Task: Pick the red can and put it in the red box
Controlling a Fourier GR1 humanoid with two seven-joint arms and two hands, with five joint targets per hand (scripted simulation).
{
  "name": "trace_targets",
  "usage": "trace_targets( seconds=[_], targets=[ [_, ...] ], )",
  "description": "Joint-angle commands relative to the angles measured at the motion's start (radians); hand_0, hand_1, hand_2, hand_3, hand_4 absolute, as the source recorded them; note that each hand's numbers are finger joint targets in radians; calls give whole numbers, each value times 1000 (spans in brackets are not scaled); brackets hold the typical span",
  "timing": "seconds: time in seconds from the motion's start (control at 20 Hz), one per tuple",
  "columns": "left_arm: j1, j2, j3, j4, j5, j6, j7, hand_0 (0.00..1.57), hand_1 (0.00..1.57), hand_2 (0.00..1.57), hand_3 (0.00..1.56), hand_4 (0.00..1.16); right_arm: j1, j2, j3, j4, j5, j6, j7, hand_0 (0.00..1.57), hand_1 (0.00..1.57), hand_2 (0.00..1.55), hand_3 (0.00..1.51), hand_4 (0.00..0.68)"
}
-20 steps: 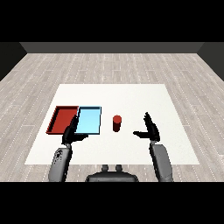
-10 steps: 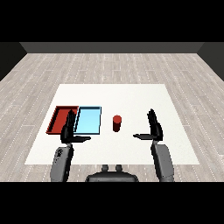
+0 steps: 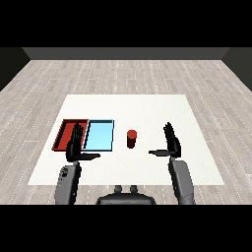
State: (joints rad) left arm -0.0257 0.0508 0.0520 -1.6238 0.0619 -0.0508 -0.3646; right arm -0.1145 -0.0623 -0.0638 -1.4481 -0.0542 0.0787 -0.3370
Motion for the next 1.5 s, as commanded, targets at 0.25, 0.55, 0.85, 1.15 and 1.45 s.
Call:
trace_targets(
  seconds=[0.25, 0.55, 0.85, 1.15, 1.45],
  targets=[
    [-56, 2, 21, 53, 26, -5, -7, 0, 0, 0, 0, 0, -59, 52, 46, 97, 21, -24, -11, 0, 0, 0, 0, 0],
    [13, 14, 30, 25, 54, -44, -58, 0, 0, 0, 0, 0, -103, 61, 74, 188, -34, -55, 16, 0, 0, 0, 0, 0],
    [30, -4, 5, 53, 29, -39, -109, 0, 0, 0, 0, 0, -157, 62, 93, 262, -57, -85, -12, 0, 0, 0, 0, 0],
    [4, -14, -2, 36, 28, -9, -35, 0, 0, 0, 0, 0, -266, 62, 121, 410, -114, -100, -18, 0, 0, 0, 0, 0],
    [24, -8, -2, -4, 40, -23, -46, 0, 0, 0, 0, 0, -344, 62, 159, 577, -219, -108, -135, 0, 0, 0, 0, 0]
  ],
)
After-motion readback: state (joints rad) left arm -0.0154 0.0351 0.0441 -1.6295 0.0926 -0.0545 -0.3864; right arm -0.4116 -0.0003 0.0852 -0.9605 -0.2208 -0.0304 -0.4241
